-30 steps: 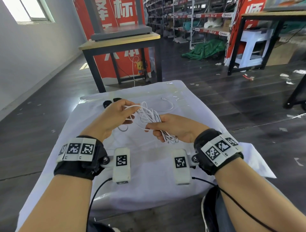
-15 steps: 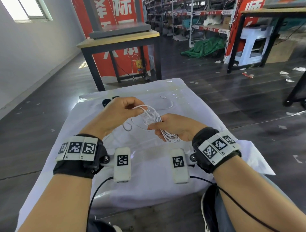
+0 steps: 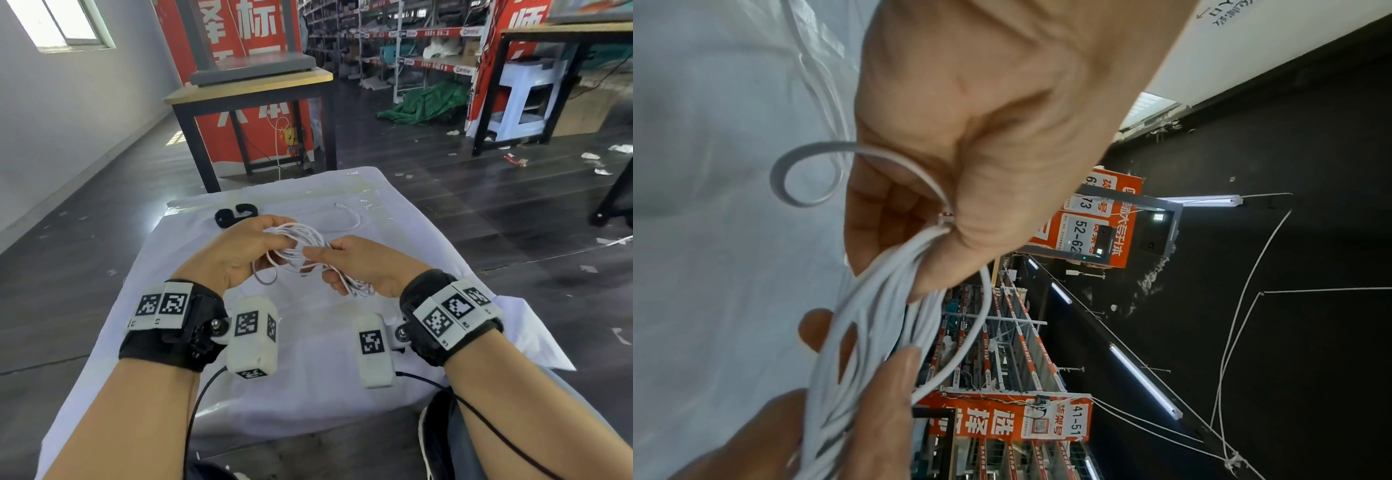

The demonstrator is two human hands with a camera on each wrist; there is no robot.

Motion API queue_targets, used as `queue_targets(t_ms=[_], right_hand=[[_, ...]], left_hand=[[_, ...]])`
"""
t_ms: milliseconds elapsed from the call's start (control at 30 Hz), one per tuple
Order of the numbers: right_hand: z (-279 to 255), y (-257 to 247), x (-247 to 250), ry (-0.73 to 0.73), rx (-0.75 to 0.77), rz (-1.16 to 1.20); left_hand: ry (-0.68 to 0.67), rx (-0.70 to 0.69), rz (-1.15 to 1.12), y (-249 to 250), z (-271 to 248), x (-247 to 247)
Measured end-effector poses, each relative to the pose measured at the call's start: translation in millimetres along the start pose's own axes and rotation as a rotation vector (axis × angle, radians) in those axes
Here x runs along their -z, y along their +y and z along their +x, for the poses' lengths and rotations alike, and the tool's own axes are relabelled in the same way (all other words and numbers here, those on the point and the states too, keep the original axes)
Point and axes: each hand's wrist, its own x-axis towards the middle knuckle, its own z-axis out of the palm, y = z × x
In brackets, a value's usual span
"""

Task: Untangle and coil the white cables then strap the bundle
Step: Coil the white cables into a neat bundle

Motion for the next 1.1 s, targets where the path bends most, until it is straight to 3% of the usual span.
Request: queue_targets(t_ms=[167, 367, 533, 733, 967, 1100], right_hand=[[1, 1, -2, 0.008, 0.001, 0.095], [4, -2, -1, 0.080, 0.021, 0.137], [2, -3, -4, 0.138, 0.064, 0.103], [6, -3, -3, 0.242, 0.105, 0.037], [6, -5, 1, 0.100, 0.116, 0.464], [5, -7, 1, 0.045, 0.121, 0.441]], left_hand=[[-0.060, -0.039, -0.032, 3, -4, 4], [-0.081, -0.066, -0.353, 10, -7, -1], [-0.104, -0.086, -0.280, 11, -5, -5], [-0.008, -0.083, -0.219, 11, -3, -10], [0.055, -0.109, -0.104, 6, -3, -3], [0.070, -0.135, -0.067, 6, -2, -1]])
